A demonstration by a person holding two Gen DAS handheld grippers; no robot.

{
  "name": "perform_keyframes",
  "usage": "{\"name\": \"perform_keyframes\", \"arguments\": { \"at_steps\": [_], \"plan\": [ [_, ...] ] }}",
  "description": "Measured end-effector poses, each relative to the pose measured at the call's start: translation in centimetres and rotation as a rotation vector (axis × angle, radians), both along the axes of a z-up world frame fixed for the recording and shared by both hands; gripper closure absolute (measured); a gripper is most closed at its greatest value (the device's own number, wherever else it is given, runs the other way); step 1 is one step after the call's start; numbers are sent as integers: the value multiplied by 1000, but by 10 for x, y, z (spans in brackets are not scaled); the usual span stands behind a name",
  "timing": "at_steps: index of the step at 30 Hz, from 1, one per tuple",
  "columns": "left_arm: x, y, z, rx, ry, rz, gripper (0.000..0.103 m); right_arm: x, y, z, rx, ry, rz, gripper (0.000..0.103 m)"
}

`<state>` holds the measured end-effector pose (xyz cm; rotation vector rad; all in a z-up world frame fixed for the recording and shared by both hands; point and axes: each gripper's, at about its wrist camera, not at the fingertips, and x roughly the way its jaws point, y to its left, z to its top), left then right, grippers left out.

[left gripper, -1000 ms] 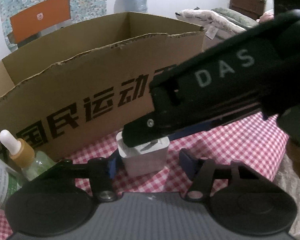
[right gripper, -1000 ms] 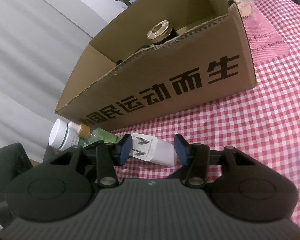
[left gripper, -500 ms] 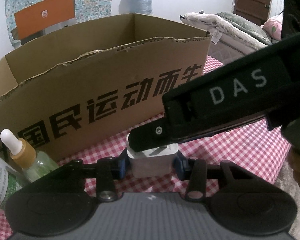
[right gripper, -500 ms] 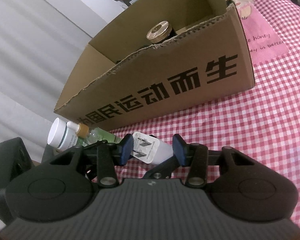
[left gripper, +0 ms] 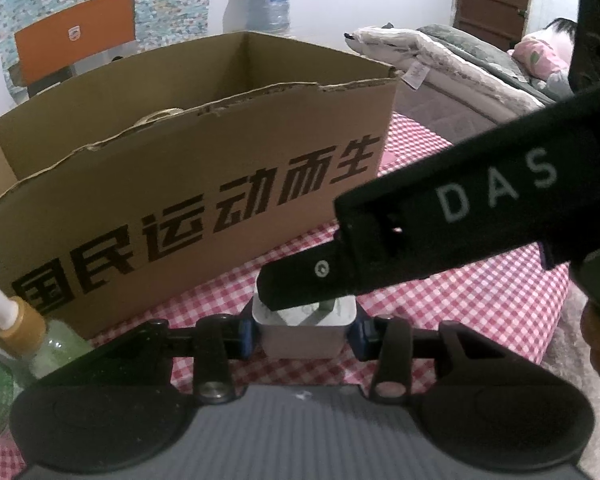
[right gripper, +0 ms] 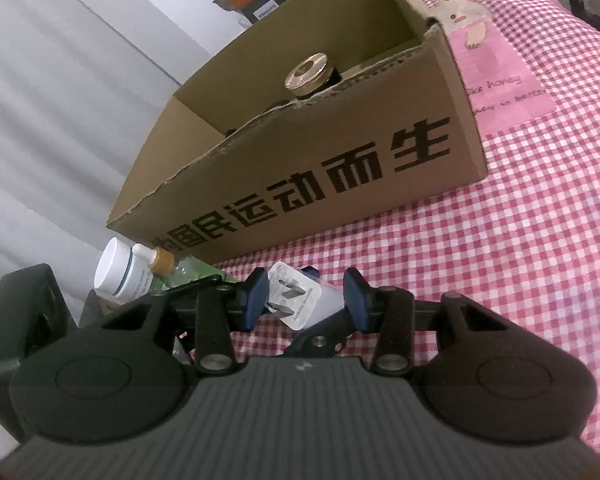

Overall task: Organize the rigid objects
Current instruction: 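Grasp the white charger plug with the right tool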

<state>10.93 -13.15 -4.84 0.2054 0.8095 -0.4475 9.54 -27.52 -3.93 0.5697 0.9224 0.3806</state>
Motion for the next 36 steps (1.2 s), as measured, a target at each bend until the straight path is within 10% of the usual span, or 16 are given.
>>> {"name": "perform_keyframes", "arguments": {
  "at_steps": [36],
  "plan": [
    [-13,-6,-3,15,-10,2,58,2,-17,-16,104,42,-46,62]
  ]
}}
